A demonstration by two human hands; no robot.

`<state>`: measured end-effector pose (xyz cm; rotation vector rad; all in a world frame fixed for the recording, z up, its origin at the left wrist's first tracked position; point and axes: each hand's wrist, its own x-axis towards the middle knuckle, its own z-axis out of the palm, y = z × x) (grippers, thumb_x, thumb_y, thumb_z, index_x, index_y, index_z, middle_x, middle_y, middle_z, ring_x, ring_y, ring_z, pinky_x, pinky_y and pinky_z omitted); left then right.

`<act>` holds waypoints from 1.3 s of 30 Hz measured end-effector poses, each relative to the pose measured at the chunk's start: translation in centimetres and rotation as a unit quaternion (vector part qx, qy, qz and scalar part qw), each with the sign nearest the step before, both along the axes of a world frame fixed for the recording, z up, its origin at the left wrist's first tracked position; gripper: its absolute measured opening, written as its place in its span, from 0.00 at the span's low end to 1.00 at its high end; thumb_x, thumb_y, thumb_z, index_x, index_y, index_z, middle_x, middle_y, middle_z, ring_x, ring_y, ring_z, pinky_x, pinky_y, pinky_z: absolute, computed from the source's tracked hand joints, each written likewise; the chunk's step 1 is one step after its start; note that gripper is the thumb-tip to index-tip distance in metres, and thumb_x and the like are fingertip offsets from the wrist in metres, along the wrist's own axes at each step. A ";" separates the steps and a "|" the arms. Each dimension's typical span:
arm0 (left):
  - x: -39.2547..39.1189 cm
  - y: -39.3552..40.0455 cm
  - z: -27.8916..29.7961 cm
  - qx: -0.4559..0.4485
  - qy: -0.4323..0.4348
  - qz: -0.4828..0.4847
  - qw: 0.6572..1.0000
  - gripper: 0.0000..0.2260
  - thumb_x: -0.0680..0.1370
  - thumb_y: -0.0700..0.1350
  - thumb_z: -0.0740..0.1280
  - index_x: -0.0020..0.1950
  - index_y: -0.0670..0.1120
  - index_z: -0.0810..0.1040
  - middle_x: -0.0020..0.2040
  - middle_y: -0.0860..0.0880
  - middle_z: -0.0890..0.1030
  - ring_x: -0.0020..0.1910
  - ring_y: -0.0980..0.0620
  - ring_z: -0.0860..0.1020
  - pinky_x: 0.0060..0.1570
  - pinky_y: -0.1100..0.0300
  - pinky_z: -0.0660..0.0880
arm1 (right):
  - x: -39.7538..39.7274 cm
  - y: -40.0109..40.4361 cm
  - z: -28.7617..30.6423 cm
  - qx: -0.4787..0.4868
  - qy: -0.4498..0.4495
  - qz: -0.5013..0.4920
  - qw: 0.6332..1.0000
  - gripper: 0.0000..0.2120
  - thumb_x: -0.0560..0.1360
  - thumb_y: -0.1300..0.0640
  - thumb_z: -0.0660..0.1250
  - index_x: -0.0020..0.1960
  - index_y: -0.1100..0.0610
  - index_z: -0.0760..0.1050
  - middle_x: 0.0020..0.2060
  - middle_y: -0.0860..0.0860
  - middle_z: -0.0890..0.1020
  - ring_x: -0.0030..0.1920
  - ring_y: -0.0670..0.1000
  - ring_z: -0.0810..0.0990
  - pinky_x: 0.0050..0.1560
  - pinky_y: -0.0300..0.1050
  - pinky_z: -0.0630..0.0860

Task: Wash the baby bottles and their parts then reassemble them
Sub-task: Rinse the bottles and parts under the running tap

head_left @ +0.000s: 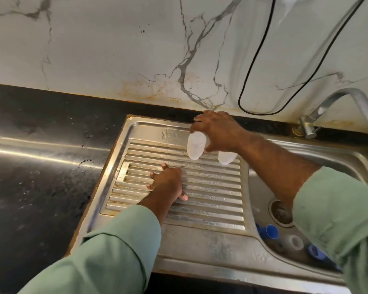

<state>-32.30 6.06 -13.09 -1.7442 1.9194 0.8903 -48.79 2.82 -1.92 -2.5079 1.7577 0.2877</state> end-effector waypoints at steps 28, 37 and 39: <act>-28.9 17.6 -3.8 -0.111 -0.068 -0.241 0.962 0.13 0.80 0.42 0.63 0.64 0.47 0.74 0.58 0.45 0.79 0.57 0.43 0.78 0.50 0.53 0.72 | -29.0 27.9 -20.5 0.230 -0.117 0.013 0.966 0.34 0.73 0.53 0.72 0.74 0.41 0.59 0.61 0.50 0.70 0.58 0.55 0.75 0.49 0.51 0.76; -30.8 13.9 -2.9 -0.126 -0.034 -0.164 0.978 0.17 0.81 0.50 0.64 0.69 0.49 0.75 0.66 0.47 0.77 0.63 0.45 0.76 0.62 0.52 0.74 | -30.3 27.8 -22.3 0.181 -0.312 -0.131 0.923 0.24 0.72 0.53 0.72 0.66 0.48 0.70 0.64 0.47 0.71 0.62 0.52 0.74 0.56 0.42 0.73; -31.8 10.6 -1.8 -0.145 -0.027 -0.181 0.972 0.20 0.80 0.52 0.64 0.72 0.50 0.73 0.71 0.46 0.73 0.69 0.44 0.71 0.67 0.51 0.69 | -31.8 26.7 -21.5 0.132 -0.395 -0.186 0.890 0.25 0.70 0.55 0.75 0.65 0.51 0.74 0.60 0.46 0.71 0.62 0.51 0.73 0.57 0.30 0.66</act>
